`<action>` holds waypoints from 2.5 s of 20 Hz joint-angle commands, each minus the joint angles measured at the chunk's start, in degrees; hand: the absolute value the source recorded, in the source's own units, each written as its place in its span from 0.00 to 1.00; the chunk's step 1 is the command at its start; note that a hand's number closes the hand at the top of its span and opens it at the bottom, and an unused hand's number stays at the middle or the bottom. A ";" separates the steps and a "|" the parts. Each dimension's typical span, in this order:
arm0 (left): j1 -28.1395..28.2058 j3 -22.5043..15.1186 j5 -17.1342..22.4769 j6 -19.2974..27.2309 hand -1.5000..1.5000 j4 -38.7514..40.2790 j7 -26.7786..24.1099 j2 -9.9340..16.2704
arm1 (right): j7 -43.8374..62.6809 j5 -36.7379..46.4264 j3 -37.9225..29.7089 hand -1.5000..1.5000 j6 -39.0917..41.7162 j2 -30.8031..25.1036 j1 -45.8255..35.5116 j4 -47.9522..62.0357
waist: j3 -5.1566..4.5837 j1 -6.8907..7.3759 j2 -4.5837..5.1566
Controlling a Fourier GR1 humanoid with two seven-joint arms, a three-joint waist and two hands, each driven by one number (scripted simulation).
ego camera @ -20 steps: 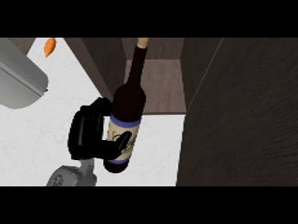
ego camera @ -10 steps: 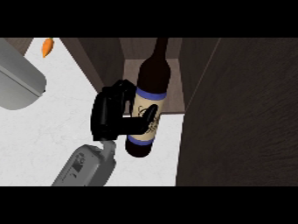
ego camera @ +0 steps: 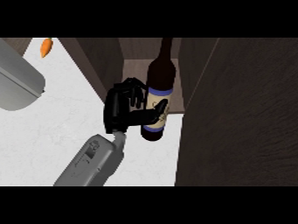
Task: Pick up the wine, place it into the cabinet and close the cabinet
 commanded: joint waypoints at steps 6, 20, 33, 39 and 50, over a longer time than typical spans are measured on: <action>-2.32 -3.47 9.06 -0.30 1.00 13.21 -11.62 0.00 | 6.98 -6.30 -2.70 0.00 0.59 -1.08 1.65 -12.24 | -0.06 -0.32 0.23; -11.31 -2.62 22.35 -2.21 1.00 25.72 -16.43 0.00 | 5.70 -6.11 -3.39 0.00 1.83 0.04 3.34 -12.05 | -0.01 -0.41 0.10; -27.53 4.97 26.97 -3.90 1.00 40.91 -15.16 0.00 | 3.56 -7.30 -3.30 0.00 3.99 1.49 3.49 -9.32 | -0.01 -0.81 0.33; -34.48 6.36 24.21 -2.57 1.00 47.64 -13.96 0.51 | 1.39 -4.95 -2.58 0.00 4.35 2.88 2.45 -6.65 | 0.01 -0.41 0.29; -39.56 4.91 17.79 4.12 0.00 62.08 -16.56 4.44 | 0.51 -5.45 -2.03 0.00 5.64 3.30 4.42 -6.12 | 0.02 -2.50 1.10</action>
